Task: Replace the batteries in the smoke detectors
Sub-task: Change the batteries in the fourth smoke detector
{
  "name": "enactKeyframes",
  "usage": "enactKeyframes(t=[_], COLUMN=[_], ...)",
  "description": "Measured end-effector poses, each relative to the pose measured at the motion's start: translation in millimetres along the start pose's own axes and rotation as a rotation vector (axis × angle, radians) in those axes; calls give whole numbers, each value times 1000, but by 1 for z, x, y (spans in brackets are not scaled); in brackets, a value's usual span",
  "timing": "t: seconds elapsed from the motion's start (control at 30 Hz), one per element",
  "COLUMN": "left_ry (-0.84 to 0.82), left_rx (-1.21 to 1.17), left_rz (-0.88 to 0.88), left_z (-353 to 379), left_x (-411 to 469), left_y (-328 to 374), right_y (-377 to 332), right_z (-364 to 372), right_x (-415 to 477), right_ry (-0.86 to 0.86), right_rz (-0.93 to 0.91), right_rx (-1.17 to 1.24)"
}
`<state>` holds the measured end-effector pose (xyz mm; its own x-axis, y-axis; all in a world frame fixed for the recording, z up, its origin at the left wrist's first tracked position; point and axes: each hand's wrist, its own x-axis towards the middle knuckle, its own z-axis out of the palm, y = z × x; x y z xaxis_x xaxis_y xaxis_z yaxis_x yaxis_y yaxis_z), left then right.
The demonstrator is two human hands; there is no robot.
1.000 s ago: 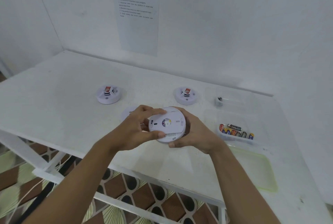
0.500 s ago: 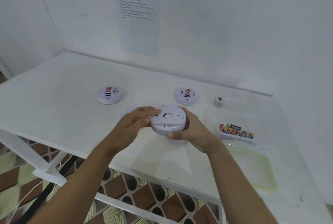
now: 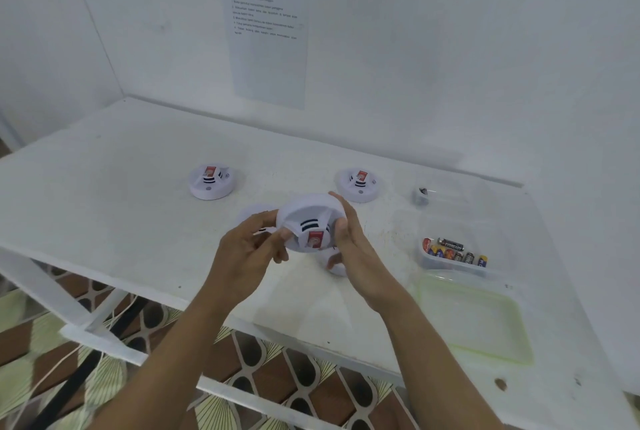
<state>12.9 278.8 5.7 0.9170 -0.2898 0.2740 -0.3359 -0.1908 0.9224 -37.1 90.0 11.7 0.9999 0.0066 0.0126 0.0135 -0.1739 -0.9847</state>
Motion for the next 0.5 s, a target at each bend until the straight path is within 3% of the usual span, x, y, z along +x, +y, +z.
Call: enactKeyframes(t=[0.27,0.5], left_ry=[101,-70], left_rx=[-45,-156], left_rz=[-65,-123], left_z=[6,-1], left_x=[1,-3], left_y=[0,-3], right_y=[-3,4], right_z=[19,32], right_x=[-1,4], right_ry=[92,165], right_rz=[-56,-50], right_rx=[-6,-59])
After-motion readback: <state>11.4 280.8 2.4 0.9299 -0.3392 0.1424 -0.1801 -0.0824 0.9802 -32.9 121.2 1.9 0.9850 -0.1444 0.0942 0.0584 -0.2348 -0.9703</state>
